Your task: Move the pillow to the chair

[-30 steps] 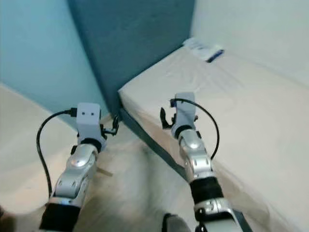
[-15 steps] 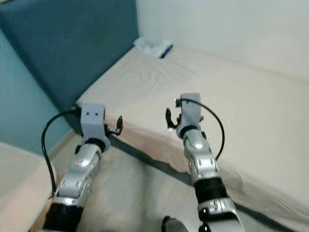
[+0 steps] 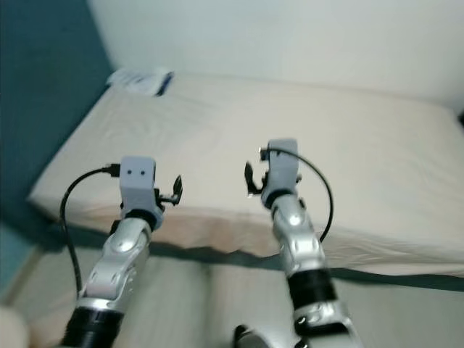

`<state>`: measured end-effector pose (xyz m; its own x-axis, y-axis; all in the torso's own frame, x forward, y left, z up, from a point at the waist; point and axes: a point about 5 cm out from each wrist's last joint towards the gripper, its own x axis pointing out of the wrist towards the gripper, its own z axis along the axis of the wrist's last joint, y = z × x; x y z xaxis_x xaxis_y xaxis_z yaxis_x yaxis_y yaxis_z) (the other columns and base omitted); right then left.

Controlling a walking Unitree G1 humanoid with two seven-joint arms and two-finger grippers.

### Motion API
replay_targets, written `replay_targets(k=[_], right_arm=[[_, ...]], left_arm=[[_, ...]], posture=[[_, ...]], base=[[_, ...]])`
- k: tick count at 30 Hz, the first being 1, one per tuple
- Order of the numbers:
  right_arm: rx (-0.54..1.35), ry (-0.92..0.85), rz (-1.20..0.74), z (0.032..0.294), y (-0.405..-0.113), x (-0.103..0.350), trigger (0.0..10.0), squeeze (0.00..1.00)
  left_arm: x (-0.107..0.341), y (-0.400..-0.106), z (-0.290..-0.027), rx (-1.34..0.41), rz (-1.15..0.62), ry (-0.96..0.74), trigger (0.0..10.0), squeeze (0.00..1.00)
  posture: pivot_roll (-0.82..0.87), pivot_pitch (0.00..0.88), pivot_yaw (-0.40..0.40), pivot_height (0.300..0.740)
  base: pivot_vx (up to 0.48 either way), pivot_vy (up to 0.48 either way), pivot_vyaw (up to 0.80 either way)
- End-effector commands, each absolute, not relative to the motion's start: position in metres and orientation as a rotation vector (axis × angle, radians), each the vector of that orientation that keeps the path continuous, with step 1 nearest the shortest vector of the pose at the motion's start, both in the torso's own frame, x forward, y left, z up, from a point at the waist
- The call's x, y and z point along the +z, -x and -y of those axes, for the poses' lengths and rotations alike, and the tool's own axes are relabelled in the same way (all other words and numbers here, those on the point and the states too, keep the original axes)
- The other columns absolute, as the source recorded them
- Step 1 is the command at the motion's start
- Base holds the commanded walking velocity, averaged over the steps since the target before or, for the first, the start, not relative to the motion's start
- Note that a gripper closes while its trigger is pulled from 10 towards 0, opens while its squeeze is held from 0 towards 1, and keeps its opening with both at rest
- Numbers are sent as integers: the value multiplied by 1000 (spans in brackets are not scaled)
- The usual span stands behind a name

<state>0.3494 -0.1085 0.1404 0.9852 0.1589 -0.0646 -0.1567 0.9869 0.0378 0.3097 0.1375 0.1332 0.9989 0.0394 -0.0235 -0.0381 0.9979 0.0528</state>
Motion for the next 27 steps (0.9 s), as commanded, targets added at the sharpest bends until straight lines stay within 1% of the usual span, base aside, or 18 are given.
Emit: replay_targets(k=[1, 6, 23, 27], right_arm=[[157, -38, -91, 110, -348, 134, 10000, 0], [152, -51, -87, 111, -348, 135, 10000, 0], [160, -64, -90, 112, -346, 133, 10000, 0], [162, -64, -92, 113, -345, 132, 10000, 0]], left_arm=[[126, -308, -138, 38, -55, -54, 10000, 0], [126, -307, -137, 34, -56, -55, 10000, 0], [128, -306, -136, 42, -37, -13, 10000, 0], [129, -306, -135, 41, -29, -7, 10000, 0]], posture=[[-10, 160, -5, 740], [-12, 160, -4, 740], [-15, 141, -9, 740], [-17, 139, -11, 740]], base=[[0, 0, -800], [0, 0, -800], [0, 0, 0], [352, 0, 0]])
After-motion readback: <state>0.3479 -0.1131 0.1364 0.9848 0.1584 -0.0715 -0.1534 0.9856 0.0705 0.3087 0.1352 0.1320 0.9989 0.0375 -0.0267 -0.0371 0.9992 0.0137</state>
